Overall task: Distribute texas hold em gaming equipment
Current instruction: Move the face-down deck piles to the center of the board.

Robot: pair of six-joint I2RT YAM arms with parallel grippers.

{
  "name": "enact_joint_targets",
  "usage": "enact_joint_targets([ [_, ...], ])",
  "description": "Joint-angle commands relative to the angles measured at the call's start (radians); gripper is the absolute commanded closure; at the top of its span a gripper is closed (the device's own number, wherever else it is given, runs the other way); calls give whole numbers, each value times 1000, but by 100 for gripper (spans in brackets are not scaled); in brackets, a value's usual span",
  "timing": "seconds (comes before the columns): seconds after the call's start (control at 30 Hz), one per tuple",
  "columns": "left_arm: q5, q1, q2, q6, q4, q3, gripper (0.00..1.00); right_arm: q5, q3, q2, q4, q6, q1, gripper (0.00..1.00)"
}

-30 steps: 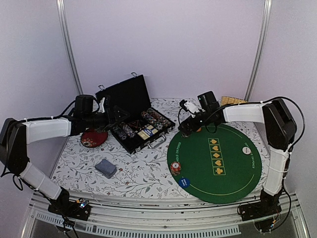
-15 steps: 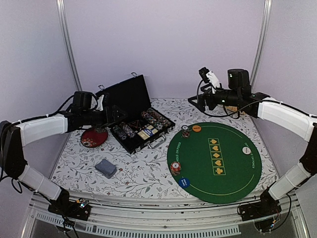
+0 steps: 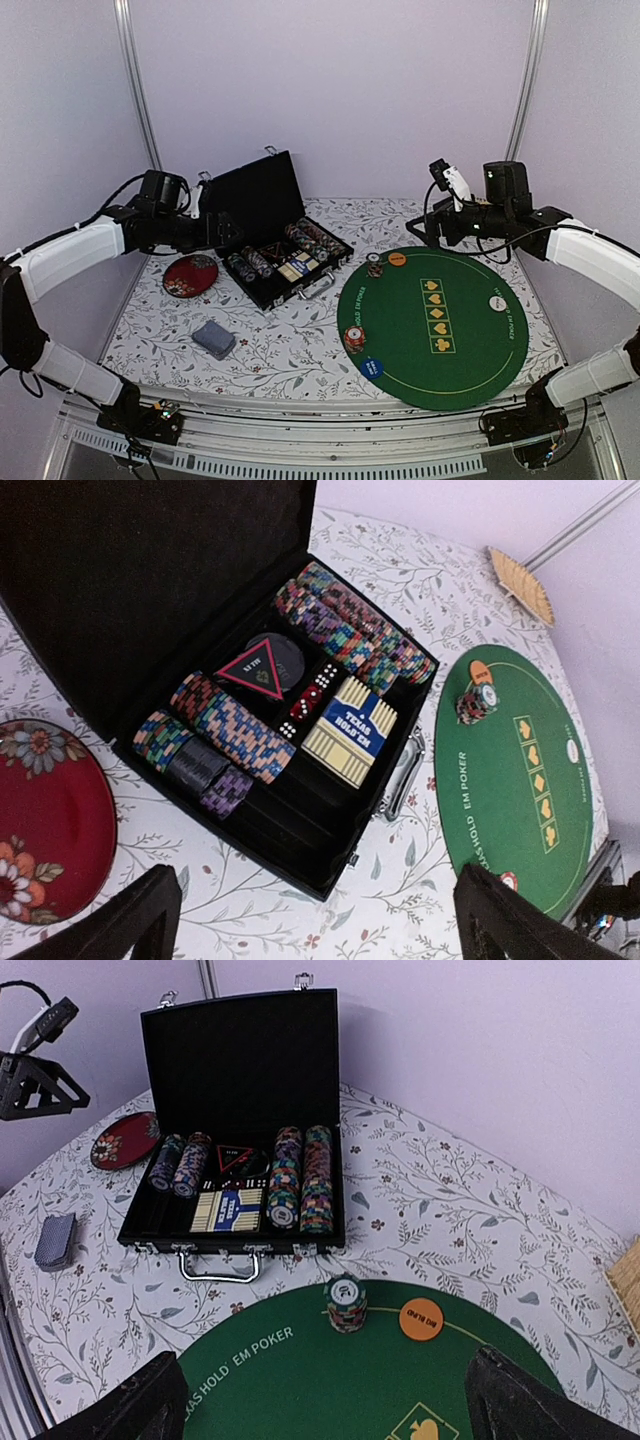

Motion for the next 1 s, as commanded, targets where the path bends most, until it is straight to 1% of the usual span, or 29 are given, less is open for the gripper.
enact_joint_targets([
  [0.0,-110,-53,33,53,-167,122,3,24,-47,-68,-80,37,-5,1],
  [0.1,-171,-96,27,42,-188,139,3,0,-80,-127,-79,42,-5,1],
  [0.2,-184,-128,12,26,-163,103,2,-20,-121,-175,-57,39,-5,1],
  [0.33,-188,-151,43,8,-149,70,3,-72,-131,-181,-18,50,-5,1],
  [0.5,-186,-175,94,40,-162,91,3,-108,-113,-176,24,68,-5,1],
  [0.6,-193,-175,129,58,-212,122,3,-98,-100,-172,14,60,-5,1],
  [0.67,-207,-176,155,36,-278,139,2,-78,-87,-169,-8,50,-5,1],
  [0.73,-217,-188,158,-8,-352,143,2,-61,-70,-165,-41,36,-5,1],
  [0.83,-316,-234,118,-76,-443,106,2,-50,-59,-161,-61,12,-5,1],
  [0.9,-359,-239,105,-126,-524,86,2,-66,-60,-154,-46,3,-5,1],
  [0.97,-360,-243,85,-203,-535,33,2,-89,-59,-137,-22,5,-5,1],
])
